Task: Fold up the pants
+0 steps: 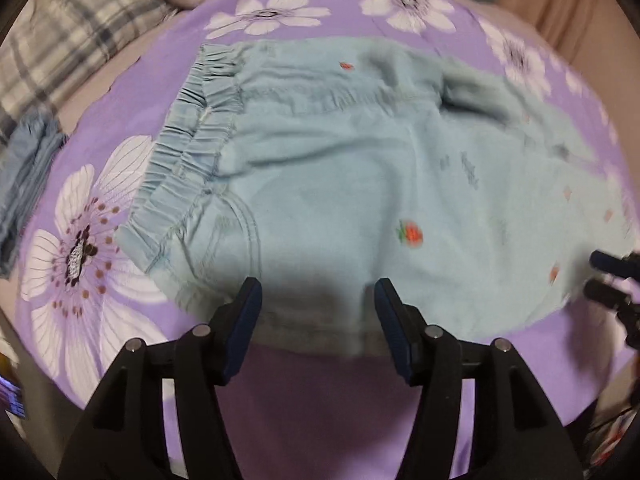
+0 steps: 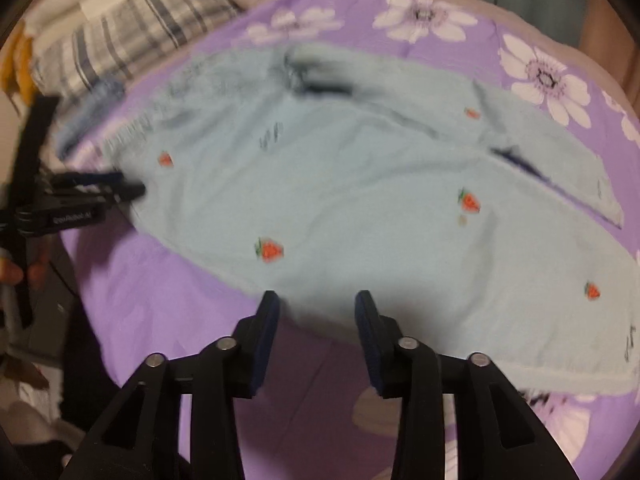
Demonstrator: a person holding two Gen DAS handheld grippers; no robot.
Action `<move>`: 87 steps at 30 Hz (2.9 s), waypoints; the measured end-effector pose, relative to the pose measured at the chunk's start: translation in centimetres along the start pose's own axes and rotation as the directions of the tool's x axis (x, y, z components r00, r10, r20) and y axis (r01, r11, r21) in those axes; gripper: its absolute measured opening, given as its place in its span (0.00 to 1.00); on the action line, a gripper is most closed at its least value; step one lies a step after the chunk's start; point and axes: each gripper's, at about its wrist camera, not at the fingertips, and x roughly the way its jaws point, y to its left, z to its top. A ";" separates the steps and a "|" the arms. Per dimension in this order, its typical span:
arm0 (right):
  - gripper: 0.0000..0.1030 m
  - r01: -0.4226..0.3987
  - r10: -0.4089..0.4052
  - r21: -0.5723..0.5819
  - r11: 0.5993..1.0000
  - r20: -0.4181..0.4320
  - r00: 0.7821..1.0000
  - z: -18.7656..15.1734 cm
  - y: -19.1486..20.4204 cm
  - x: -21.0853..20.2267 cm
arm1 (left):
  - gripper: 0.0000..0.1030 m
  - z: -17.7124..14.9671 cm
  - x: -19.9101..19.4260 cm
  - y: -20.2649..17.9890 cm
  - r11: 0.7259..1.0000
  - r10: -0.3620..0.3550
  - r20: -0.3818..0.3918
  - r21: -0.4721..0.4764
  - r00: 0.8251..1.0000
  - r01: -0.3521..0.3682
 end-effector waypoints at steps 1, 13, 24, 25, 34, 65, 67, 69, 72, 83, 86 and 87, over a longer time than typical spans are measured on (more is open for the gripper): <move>0.54 -0.016 0.016 0.010 1.000 0.026 1.000 0.4 -0.4 -0.3 | 0.58 1.1 -0.1 0.5 1.000 -0.002 0.017 -0.019 1.000 0.002; 0.59 -0.005 0.013 -0.042 0.999 0.185 0.983 17.9 -8.1 4.9 | 0.64 14.9 3.6 7.5 0.985 0.065 0.151 -0.167 0.986 -0.039; 0.59 -0.069 0.070 -0.253 0.965 -0.002 0.998 26.0 -7.1 15.5 | 0.66 19.1 8.7 10.8 0.989 -0.019 0.061 -0.147 0.998 0.028; 0.59 -0.089 0.084 -0.264 0.960 -0.032 0.996 26.0 -7.1 16.1 | 0.66 19.2 9.1 10.9 0.990 -0.033 0.052 -0.138 0.998 0.040; 0.19 -0.088 0.053 -0.324 0.942 -0.115 0.992 24.2 -6.3 16.8 | 0.32 19.2 10.0 11.2 0.986 -0.117 0.028 -0.119 0.993 0.119; 0.07 0.159 -0.088 -0.480 0.863 0.167 0.982 4.8 7.3 -2.1 | 0.32 3.0 -3.9 10.8 0.992 -0.128 0.274 0.052 0.953 0.118; 0.07 0.135 -0.084 -0.493 0.859 0.125 0.989 3.4 7.7 -0.8 | 0.35 1.9 -2.9 10.4 0.996 -0.081 0.240 0.058 0.967 0.069; 0.07 0.117 -0.091 -0.504 0.856 0.077 0.993 2.3 7.8 0.8 | 0.39 0.9 -1.4 9.7 0.995 0.032 0.196 0.091 0.980 -0.051; 0.08 0.093 -0.090 -0.468 0.879 0.029 0.995 2.1 6.9 2.7 | 0.38 -0.2 -0.2 10.0 0.989 0.095 0.140 0.095 0.986 -0.109; 0.16 -0.113 0.112 0.009 0.994 0.102 0.988 4.8 0.3 1.8 | 0.39 -0.9 -4.5 7.5 0.996 -0.088 0.242 0.014 0.966 0.087; 0.16 -0.067 0.066 0.051 0.996 0.017 0.998 4.4 0.5 5.3 | 0.39 -1.1 -2.7 3.9 0.991 -0.114 0.182 0.092 0.977 0.098; 0.16 -0.064 0.062 0.042 0.997 0.027 0.998 4.5 0.5 5.3 | 0.39 -1.3 -2.1 3.3 0.989 -0.116 0.159 0.107 0.981 0.100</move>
